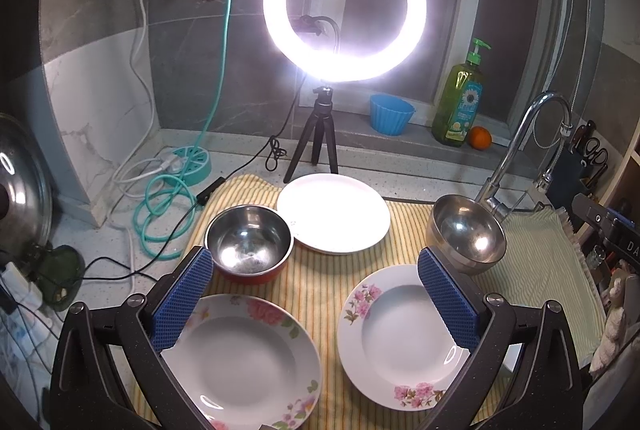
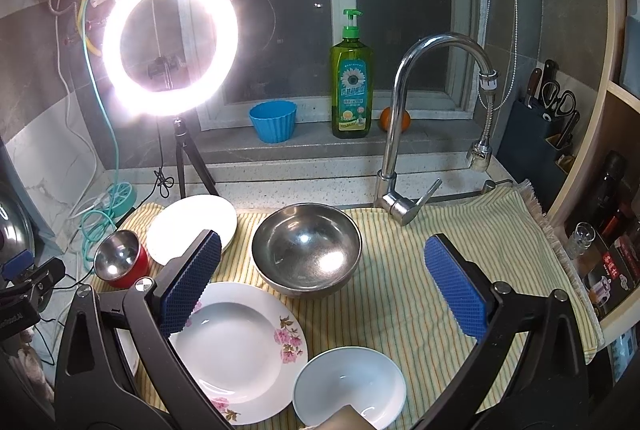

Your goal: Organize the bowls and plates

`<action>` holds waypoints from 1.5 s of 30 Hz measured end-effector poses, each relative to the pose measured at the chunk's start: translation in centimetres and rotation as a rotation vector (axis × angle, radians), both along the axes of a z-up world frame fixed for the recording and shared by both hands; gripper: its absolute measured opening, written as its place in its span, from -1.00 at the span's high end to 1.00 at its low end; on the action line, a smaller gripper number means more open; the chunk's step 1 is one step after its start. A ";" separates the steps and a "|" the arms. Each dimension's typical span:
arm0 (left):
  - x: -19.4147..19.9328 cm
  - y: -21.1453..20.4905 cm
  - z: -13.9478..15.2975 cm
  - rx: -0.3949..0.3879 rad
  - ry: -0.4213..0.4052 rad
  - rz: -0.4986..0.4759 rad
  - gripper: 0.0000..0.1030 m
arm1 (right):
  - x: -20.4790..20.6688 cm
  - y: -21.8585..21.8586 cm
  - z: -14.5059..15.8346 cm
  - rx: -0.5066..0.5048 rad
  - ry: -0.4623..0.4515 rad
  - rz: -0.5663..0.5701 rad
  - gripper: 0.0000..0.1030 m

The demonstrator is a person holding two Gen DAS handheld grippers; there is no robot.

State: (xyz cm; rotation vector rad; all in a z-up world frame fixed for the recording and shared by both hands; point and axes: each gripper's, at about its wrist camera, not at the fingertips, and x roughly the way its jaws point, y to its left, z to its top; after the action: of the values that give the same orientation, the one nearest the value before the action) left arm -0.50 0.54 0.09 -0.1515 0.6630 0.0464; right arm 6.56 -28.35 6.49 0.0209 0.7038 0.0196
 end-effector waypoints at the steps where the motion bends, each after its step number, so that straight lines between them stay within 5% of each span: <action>1: 0.0 0.0 0.0 0.000 0.000 0.000 -0.99 | 0.0 0.0 0.0 0.000 -0.001 0.000 -1.00; 45: -0.3 -0.4 0.1 0.011 0.003 -0.002 -0.99 | 0.1 0.0 0.3 -0.006 0.005 0.010 -1.00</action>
State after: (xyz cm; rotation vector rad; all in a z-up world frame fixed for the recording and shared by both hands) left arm -0.78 0.17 0.23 -0.1397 0.6656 0.0482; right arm 6.64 -28.34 6.82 0.0120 0.7091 0.0272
